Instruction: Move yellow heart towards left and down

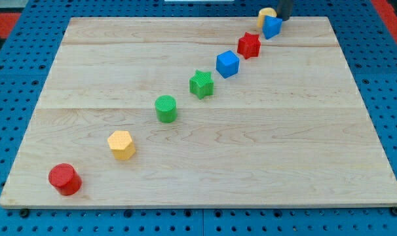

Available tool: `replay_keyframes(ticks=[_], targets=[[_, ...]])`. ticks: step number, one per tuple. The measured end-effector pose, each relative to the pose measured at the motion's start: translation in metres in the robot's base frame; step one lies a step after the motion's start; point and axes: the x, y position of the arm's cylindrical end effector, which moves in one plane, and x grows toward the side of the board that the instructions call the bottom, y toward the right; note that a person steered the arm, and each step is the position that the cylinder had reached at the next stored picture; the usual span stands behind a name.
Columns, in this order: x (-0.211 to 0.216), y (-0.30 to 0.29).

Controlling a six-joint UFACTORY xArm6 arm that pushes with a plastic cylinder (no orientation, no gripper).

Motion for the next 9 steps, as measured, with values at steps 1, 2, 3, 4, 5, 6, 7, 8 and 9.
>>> replay_keyframes(ticks=[1, 2, 3, 4, 5, 6, 7, 8, 9], targets=[[0.008, -0.002], [0.039, -0.002], [0.066, -0.002], [0.065, 0.029], [0.019, 0.041], [-0.003, 0.036], [-0.003, 0.029], [-0.003, -0.014], [-0.002, -0.05]])
